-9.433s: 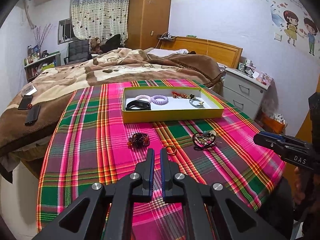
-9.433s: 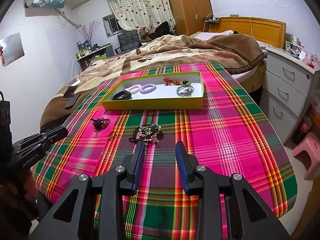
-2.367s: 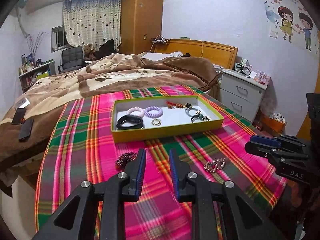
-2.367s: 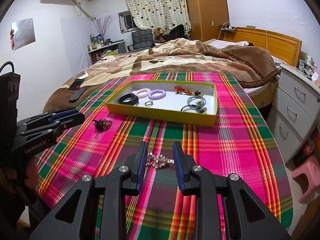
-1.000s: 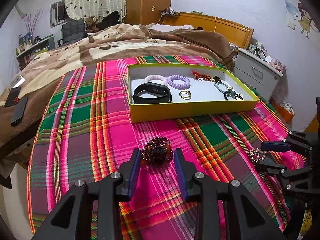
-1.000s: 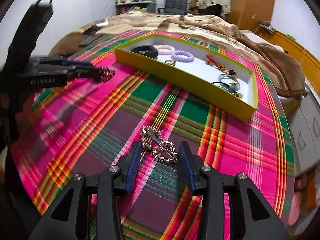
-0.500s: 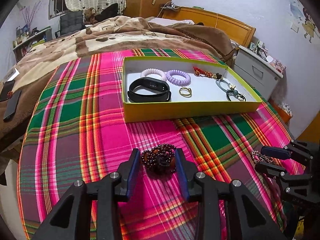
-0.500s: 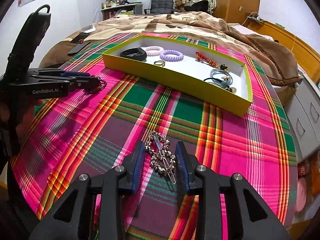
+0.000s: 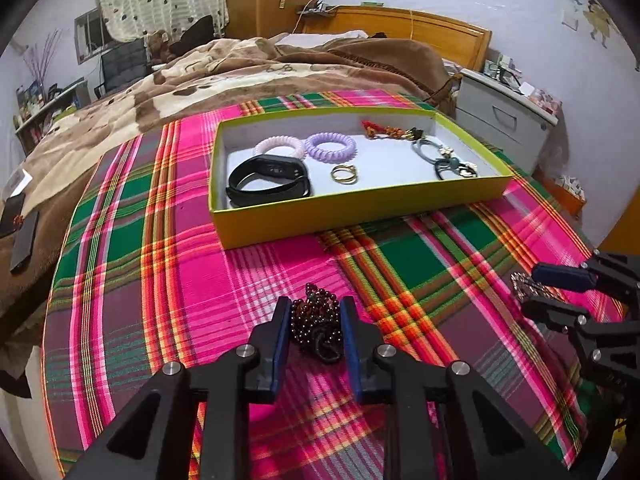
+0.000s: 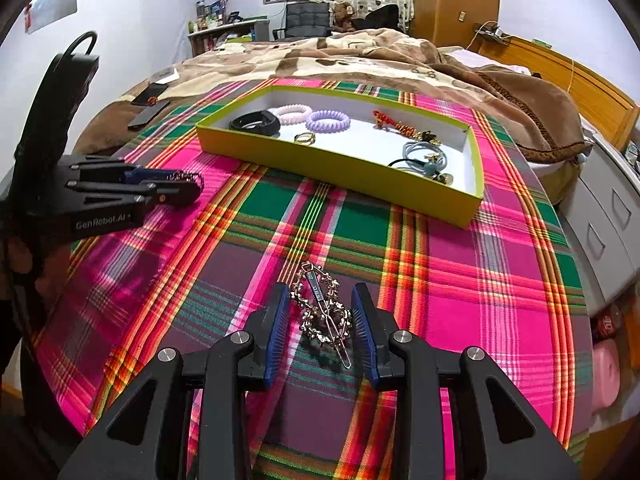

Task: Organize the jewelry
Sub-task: 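Grasp the red beaded bracelet with the left tool while the right grasps the rhinestone hair clip, then lower the bracelet into the box with the left tool while the right releases the hair clip there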

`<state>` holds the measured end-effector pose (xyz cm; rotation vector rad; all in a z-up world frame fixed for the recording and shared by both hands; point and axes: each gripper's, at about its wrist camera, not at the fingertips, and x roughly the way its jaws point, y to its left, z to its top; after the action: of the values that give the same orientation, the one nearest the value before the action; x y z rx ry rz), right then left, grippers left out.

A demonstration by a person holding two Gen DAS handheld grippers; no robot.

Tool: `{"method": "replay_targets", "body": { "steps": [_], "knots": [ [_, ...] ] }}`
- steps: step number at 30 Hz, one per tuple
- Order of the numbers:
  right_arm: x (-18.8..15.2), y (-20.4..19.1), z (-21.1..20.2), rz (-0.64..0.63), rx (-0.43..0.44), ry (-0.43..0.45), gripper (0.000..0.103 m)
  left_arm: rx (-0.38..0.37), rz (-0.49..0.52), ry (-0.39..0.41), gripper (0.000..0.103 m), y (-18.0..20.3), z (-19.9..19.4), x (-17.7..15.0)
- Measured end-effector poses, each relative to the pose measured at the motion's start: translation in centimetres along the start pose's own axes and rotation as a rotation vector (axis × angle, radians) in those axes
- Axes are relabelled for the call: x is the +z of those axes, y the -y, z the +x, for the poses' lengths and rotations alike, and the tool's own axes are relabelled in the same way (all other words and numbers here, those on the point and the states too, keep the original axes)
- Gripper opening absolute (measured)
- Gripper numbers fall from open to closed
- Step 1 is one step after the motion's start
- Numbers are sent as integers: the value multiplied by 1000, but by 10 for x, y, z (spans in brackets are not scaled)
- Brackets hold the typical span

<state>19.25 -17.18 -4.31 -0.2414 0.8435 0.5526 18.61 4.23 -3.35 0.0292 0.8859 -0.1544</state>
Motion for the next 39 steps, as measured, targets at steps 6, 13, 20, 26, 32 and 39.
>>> {"method": "replay_targets", "body": {
  "steps": [6, 13, 20, 26, 32, 39],
  "knots": [
    [3, 8, -7, 36, -13, 29, 33, -16, 17, 35, 23, 9, -12, -1],
    [20, 14, -12, 60, -8, 64, 33, -64, 6, 115, 23, 15, -35, 17],
    [49, 19, -13, 53, -11, 115, 33, -85, 17, 159, 23, 18, -34, 48],
    [73, 32, -4, 74, -2, 131, 33, -97, 21, 163, 23, 16, -16, 71],
    [94, 45, 20, 84, 2, 116, 33, -105, 18, 150, 23, 13, 8, 85],
    [113, 55, 55, 88, -4, 72, 33, -108, 22, 124, 23, 9, 36, 94]
  ]
}}
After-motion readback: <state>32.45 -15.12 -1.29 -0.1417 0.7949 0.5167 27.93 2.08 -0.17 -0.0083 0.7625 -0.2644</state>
